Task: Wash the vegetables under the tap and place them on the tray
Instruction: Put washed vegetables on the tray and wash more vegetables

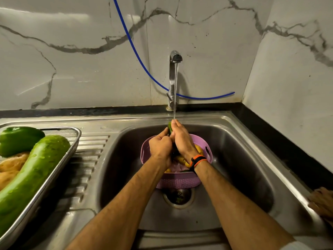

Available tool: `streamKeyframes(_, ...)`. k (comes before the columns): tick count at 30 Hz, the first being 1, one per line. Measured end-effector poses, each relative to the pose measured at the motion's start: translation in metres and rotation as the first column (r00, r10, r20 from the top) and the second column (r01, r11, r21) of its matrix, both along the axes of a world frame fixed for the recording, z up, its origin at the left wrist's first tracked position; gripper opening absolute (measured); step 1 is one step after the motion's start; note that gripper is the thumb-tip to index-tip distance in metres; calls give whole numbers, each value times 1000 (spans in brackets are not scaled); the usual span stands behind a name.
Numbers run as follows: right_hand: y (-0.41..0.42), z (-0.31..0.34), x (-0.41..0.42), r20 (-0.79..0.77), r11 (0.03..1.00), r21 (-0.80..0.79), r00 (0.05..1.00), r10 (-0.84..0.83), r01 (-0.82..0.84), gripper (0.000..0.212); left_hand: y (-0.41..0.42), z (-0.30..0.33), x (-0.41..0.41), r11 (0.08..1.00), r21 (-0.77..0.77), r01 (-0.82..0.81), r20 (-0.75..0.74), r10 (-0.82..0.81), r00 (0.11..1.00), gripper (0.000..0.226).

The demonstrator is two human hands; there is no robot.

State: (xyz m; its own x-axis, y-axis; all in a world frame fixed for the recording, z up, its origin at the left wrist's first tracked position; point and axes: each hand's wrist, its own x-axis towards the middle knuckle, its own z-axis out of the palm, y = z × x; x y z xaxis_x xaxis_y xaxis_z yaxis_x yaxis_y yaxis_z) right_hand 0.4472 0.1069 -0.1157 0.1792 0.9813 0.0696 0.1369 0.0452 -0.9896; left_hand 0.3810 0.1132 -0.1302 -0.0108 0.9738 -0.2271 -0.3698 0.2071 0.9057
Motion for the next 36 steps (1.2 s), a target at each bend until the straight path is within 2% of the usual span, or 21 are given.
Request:
streamKeyframes(4,0,-8,-3,86,998,40,995,45,-49,50,1,8,-4,998,16,-53,-11,54,998,34)
streamKeyframes(8,3,1,8,61,999,44,998,-34,31,46,-13,15,2,999,4,42,7,-42,999,31)
streamKeyframes(12,-5,-3,-6,100,997,67,995,19,-26,49,-9,20,-2,994,20,-107,1,107,994,30)
streamKeyframes(14,-3,-2,-9,115,998,60,993,-1,-6,49,-13,23,-5,996,3,-90,23,90,996,29)
streamKeyframes(17,3,3,3,40,993,75,995,-97,94,44,-27,25,0,999,-2,41,40,-40,998,32)
streamKeyframes(22,-7,-1,-8,33,996,74,999,-43,41,46,-18,28,0,995,-14,-101,26,101,995,32)
streamKeyframes(26,4,6,3,-33,992,55,993,-116,118,43,-28,30,0,999,-24,25,57,-24,998,30)
streamKeyframes(30,-4,-2,-8,-29,997,62,998,-51,53,47,-16,29,0,995,-28,-94,36,95,995,34)
streamKeyframes(34,5,5,3,-64,991,46,990,-127,130,43,-29,33,2,999,-7,39,64,-38,997,33)
streamKeyframes(36,1,4,2,-71,991,45,990,-122,126,45,-25,33,4,1000,-13,12,43,-11,999,35)
